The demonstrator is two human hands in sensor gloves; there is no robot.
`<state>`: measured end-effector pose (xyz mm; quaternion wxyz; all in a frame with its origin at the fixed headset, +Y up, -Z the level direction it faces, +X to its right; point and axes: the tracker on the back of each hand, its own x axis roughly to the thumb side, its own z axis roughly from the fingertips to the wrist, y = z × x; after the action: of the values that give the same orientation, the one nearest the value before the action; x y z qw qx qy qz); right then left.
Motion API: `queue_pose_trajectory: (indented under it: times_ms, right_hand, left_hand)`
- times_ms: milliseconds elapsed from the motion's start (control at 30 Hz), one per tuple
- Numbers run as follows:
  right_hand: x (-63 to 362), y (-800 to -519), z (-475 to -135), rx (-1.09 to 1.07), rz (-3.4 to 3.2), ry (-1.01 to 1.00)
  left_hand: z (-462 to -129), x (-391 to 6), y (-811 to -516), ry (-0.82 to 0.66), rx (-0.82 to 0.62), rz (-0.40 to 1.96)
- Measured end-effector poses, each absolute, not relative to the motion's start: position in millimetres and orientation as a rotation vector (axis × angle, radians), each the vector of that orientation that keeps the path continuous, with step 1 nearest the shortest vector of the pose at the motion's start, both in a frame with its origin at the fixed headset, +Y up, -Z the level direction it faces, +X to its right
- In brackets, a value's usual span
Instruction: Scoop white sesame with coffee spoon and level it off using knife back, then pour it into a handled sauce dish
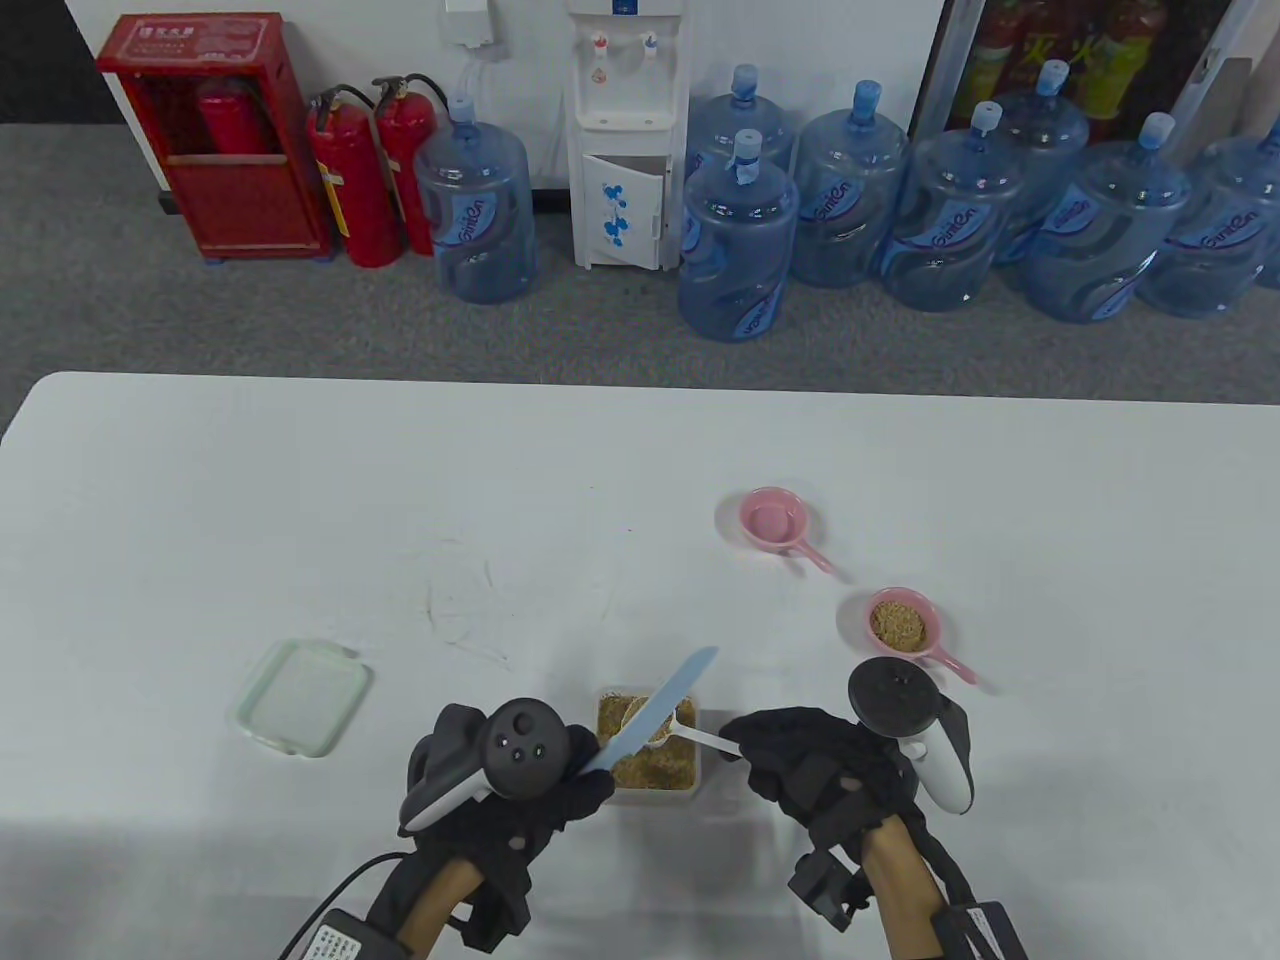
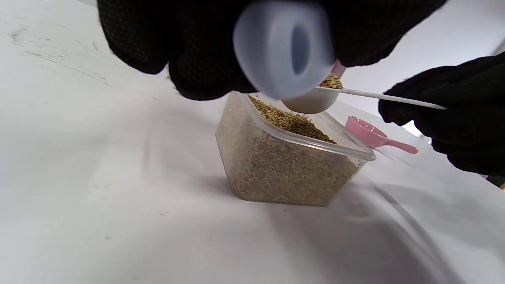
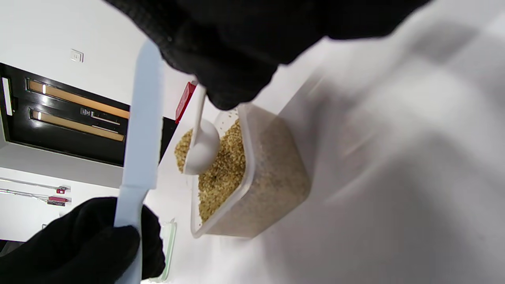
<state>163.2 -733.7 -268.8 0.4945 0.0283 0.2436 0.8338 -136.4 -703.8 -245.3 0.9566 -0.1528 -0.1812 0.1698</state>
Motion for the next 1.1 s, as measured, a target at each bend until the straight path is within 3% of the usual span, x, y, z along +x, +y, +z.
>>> queue_pose_trajectory:
  times_ms: [1100]
  right_hand:
    - [166,-732,-269,0.075,2.047,0.595]
  left_hand:
    - [-263,-162,-719,-0.233,-0.421,0.316]
